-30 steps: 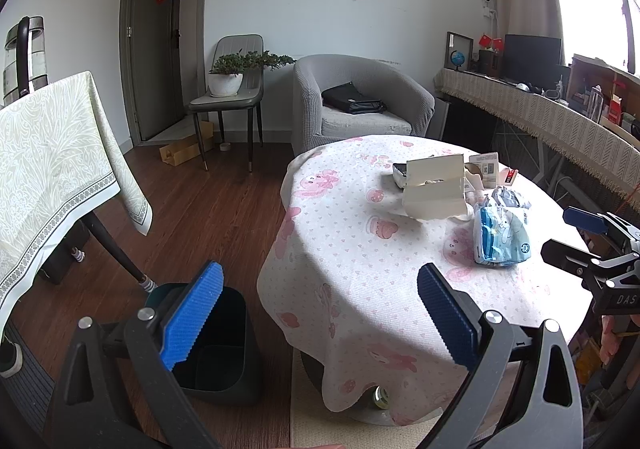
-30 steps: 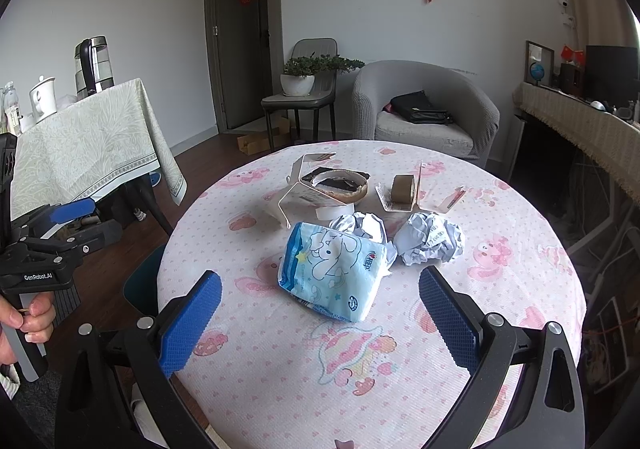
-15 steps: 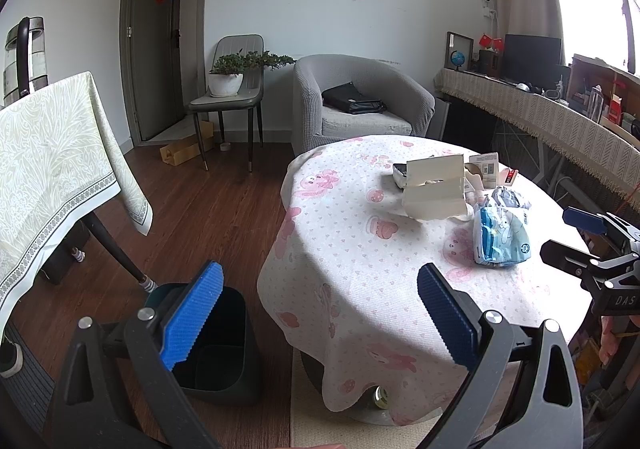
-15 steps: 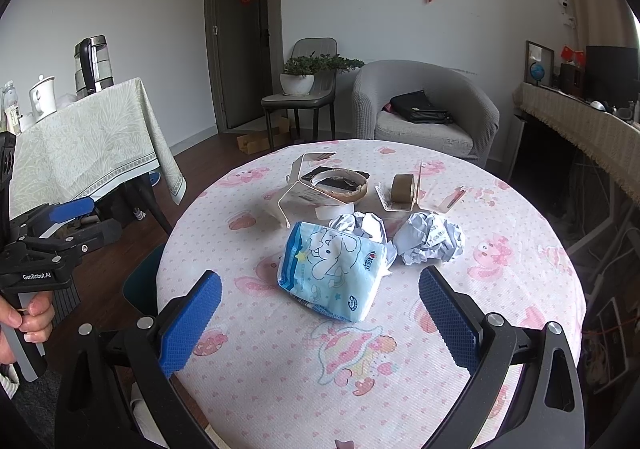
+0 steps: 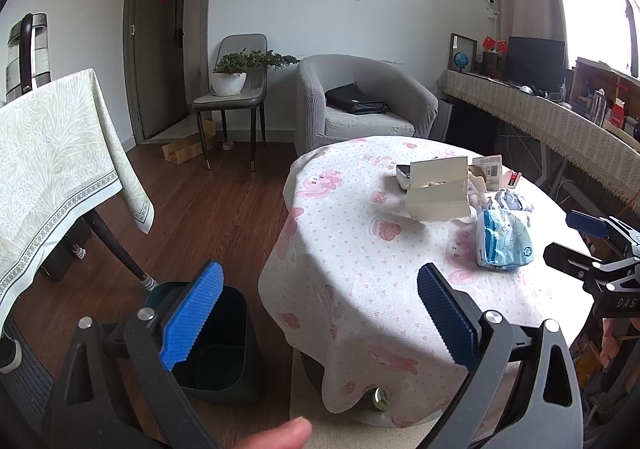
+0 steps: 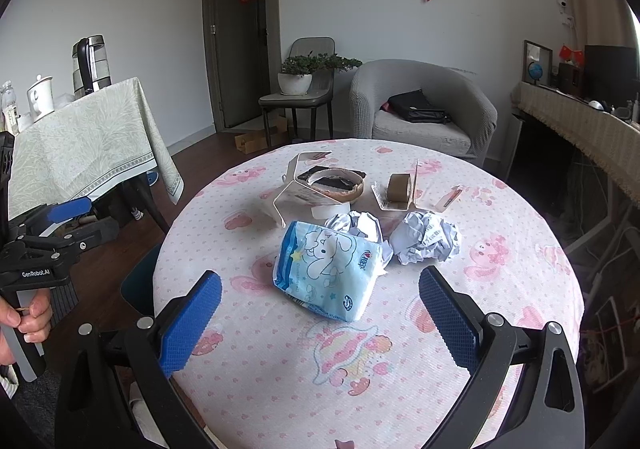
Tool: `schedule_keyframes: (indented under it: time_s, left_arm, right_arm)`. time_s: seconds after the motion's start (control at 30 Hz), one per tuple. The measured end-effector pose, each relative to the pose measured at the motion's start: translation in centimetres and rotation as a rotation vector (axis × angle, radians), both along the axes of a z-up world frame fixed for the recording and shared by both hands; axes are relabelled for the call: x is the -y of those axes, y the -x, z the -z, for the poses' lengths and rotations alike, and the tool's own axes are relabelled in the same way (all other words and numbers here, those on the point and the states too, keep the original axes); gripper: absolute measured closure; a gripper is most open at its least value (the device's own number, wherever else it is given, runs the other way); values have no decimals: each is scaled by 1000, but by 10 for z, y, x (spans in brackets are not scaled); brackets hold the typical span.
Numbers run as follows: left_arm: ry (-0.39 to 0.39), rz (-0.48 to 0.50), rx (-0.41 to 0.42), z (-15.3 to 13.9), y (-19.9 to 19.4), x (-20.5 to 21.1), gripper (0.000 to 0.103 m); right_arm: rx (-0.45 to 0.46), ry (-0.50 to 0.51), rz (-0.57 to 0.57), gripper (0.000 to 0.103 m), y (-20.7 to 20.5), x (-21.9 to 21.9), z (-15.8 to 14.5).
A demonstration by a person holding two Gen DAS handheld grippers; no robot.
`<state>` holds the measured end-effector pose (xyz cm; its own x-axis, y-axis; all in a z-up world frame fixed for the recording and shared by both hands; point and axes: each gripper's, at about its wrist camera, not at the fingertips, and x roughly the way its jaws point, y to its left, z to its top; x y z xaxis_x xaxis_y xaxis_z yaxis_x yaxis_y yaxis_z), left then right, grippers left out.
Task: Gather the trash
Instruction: 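Move the left gripper toward the blue cartoon wipes pack on the table, then grasp the blue wipes pack with the left gripper while the right gripper grasps crumpled paper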
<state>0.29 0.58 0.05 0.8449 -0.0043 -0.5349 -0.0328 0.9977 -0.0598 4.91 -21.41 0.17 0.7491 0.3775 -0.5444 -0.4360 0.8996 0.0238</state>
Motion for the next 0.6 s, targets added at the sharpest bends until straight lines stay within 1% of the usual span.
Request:
schedule_keyframes:
  time_s: [0.23, 0.33, 0.37, 0.4, 0.43, 0.47, 0.5, 0.53, 0.6]
  left_arm:
    - [9, 52, -4, 0, -3, 18, 4]
    - [29, 85, -4, -1, -6, 30, 4]
    - [46, 99, 3, -1, -8, 35, 4]
    - [32, 113, 19, 0, -9, 41, 4]
    - [39, 124, 40, -1, -11, 48, 4]
    - [32, 133, 39, 0, -13, 55, 4]
    - [23, 142, 31, 2, -16, 62, 4]
    - [20, 149, -9, 6, -20, 67, 4]
    - [25, 174, -27, 10, -26, 80, 4]
  right_arm:
    - [-3, 11, 31, 3, -1, 16, -1]
    - [-10, 6, 57, 3, -4, 30, -3]
    - [-11, 5, 65, 3, -4, 35, -4]
    - [-11, 4, 76, 3, -5, 41, -5]
    - [-14, 2, 90, 3, -5, 47, -5]
    - [-16, -3, 100, 3, -6, 53, -6]
    - [-19, -9, 111, 3, -6, 60, -6]
    - [-23, -12, 123, 3, -7, 66, -6]
    - [-30, -22, 144, 3, -8, 77, -7]
